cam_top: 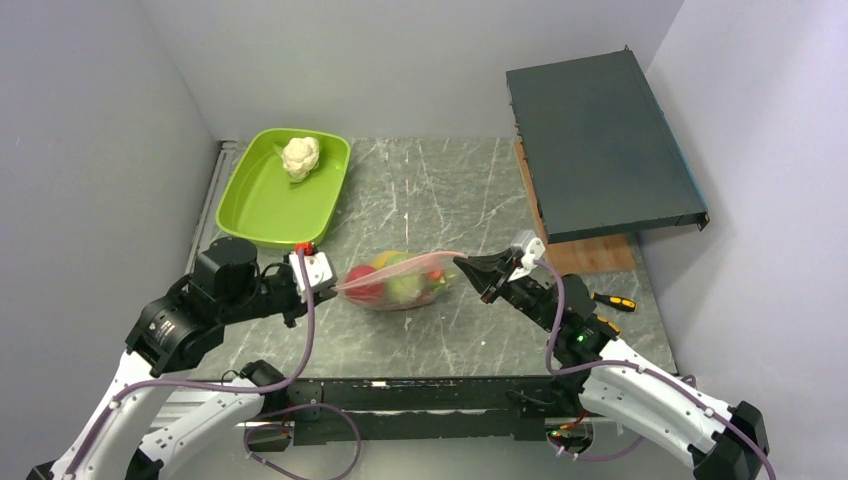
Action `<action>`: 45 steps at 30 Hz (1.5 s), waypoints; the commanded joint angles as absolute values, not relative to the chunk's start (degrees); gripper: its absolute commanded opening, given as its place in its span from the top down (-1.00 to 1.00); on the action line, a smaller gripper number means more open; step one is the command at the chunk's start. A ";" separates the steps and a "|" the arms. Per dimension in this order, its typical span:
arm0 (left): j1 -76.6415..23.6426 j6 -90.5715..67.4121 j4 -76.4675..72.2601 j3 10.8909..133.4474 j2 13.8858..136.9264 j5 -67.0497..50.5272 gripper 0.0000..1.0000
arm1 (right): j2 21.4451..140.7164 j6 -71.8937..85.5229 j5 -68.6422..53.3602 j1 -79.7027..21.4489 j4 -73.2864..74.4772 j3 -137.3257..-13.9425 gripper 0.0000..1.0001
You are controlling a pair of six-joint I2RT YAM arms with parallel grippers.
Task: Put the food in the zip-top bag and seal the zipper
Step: Unzip the zipper food storage bag at the center of the board, then zip the zipper food storage bag at the center of the board.
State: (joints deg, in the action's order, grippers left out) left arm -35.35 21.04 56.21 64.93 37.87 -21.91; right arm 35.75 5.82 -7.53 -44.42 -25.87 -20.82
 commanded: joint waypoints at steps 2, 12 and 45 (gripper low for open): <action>-35.20 18.39 57.72 65.39 40.80 -21.90 0.84 | 36.77 5.03 -5.32 -43.45 -22.36 -24.30 1.00; -35.23 15.11 41.68 51.89 27.35 -12.65 -0.48 | 35.23 9.23 -0.92 -43.52 -20.24 -24.16 1.00; -35.11 18.05 11.94 29.74 15.40 -27.83 0.96 | 33.46 6.87 -5.05 -43.42 -15.89 -26.62 1.00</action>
